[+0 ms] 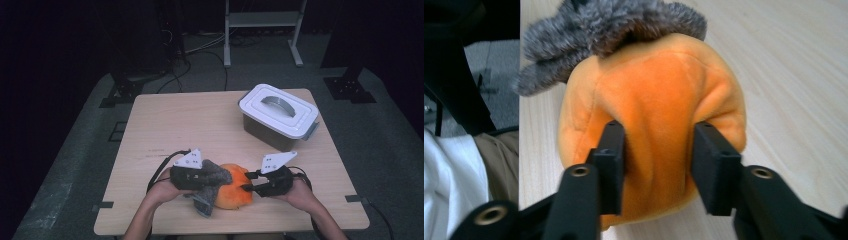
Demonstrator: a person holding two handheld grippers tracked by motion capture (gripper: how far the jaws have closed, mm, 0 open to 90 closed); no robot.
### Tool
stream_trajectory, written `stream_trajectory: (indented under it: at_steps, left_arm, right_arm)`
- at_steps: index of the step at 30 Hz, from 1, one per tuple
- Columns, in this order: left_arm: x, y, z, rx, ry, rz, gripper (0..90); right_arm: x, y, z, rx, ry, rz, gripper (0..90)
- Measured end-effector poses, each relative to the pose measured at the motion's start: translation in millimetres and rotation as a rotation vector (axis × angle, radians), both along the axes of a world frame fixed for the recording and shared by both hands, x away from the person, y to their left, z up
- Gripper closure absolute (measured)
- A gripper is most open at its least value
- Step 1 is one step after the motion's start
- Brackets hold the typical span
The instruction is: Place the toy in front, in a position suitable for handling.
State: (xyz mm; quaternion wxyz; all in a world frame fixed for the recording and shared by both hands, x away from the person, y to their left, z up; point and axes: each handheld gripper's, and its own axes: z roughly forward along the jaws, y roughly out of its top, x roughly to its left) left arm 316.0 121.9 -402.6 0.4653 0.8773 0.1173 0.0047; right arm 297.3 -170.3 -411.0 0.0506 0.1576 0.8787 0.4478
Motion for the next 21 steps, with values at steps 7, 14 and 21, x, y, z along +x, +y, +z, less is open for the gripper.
stream_trajectory:
  at_steps: [7, 14, 21]
  left_arm:
    - [8.5, 12.3, -10.5, -0.025, 0.050, 0.026, 76.5]
    - [9.6, 17.5, -13.2, -0.010, 0.057, 0.040, 76.3]
    - [6.5, 16.0, -4.4, 0.004, 0.020, 0.047, 76.3]
  right_arm:
    - [7.5, -3.0, -2.6, 0.016, 0.006, -0.036, 28.1]
    - [16.0, -4.6, -13.7, 0.049, 0.057, -0.026, 22.3]
    - [11.4, -1.9, -13.2, 0.078, 0.053, -0.008, 53.0]
